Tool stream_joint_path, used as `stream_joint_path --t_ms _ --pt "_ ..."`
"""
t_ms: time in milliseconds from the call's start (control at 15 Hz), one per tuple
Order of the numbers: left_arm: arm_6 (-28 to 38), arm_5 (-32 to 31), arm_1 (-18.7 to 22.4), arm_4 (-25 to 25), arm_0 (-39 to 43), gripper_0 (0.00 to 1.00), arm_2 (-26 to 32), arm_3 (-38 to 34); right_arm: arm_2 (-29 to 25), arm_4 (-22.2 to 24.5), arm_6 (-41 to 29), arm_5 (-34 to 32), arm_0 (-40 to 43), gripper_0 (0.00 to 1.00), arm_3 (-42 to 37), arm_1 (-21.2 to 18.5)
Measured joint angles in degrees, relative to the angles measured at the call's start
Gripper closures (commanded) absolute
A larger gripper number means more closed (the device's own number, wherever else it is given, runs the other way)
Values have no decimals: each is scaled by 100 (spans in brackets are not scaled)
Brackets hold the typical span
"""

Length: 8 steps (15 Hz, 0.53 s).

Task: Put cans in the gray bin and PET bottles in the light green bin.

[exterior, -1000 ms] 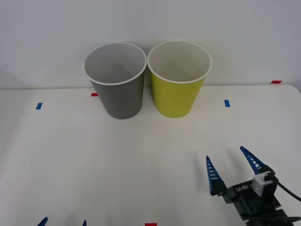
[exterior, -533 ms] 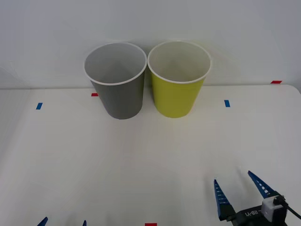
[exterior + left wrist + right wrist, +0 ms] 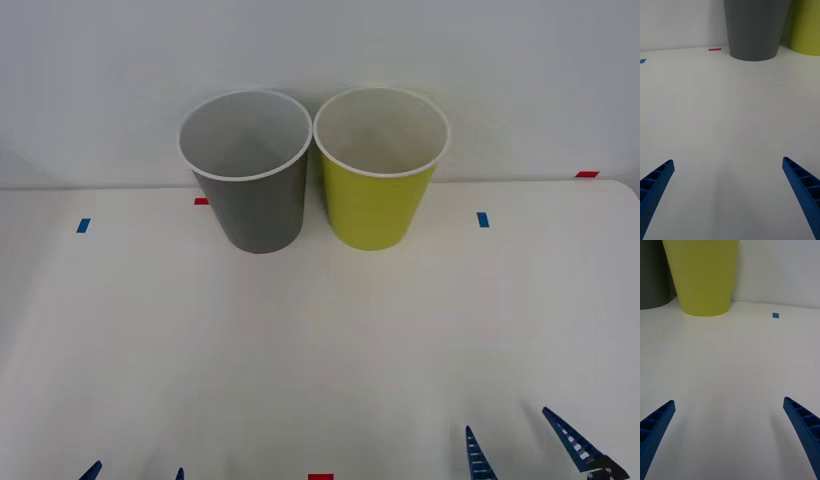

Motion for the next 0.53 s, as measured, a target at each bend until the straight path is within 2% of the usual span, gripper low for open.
stream_joint_path --t_ms 533 --pt "0 0 0 0 0 0 0 0 15 -59 -35 -21 224 0 2 13"
